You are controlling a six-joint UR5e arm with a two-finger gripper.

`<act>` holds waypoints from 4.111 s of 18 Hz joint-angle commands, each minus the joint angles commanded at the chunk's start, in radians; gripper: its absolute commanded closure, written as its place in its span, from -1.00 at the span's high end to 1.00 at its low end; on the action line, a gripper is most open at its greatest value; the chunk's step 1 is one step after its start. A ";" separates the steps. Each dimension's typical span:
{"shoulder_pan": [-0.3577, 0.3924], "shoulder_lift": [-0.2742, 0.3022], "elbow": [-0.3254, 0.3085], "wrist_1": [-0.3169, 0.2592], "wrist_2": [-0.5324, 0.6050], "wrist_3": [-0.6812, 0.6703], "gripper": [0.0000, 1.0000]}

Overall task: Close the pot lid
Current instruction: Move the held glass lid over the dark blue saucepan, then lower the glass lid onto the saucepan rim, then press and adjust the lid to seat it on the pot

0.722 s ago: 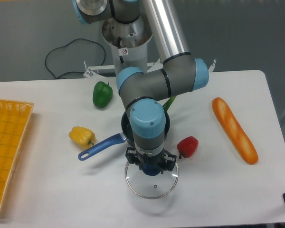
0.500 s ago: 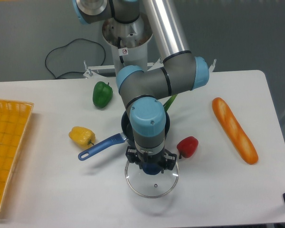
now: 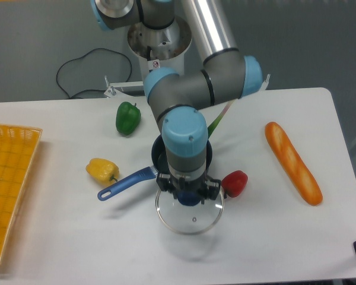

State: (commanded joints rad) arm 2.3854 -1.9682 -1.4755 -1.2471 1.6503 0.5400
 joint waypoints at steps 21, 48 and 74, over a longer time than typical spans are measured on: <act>-0.051 0.149 -0.201 -0.137 0.197 0.025 0.09; -0.072 0.075 -0.207 -0.087 0.207 0.002 0.11; -0.071 0.065 -0.207 -0.084 0.235 0.012 0.44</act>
State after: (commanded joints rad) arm 2.3148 -1.9037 -1.6828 -1.3315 1.8853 0.5522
